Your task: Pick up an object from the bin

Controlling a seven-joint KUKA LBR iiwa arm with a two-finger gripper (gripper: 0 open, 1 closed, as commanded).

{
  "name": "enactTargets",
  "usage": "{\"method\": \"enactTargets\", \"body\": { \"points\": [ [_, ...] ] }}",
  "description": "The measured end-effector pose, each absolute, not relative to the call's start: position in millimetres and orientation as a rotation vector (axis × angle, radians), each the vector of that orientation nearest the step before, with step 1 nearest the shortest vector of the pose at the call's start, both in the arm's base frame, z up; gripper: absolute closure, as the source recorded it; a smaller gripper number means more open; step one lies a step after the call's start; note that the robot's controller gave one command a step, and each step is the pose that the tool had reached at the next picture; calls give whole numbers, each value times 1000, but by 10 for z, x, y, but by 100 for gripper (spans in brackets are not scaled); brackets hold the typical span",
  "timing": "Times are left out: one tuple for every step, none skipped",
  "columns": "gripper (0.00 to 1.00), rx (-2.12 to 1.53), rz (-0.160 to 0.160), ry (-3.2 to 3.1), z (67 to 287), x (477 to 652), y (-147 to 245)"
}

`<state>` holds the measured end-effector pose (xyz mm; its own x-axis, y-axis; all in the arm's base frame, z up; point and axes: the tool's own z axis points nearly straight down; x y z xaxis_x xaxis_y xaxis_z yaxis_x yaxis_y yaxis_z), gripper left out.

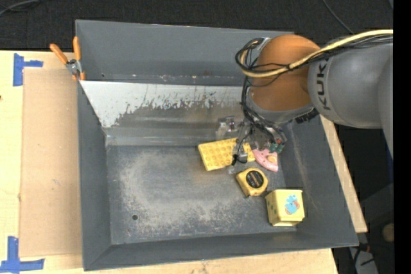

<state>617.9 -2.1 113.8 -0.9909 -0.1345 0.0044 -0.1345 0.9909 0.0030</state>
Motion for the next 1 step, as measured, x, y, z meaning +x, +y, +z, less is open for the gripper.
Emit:
{"method": "enactTargets", "body": {
  "points": [
    [100, 212, -3, -3139, 1486, 6206, -17]
  ]
}}
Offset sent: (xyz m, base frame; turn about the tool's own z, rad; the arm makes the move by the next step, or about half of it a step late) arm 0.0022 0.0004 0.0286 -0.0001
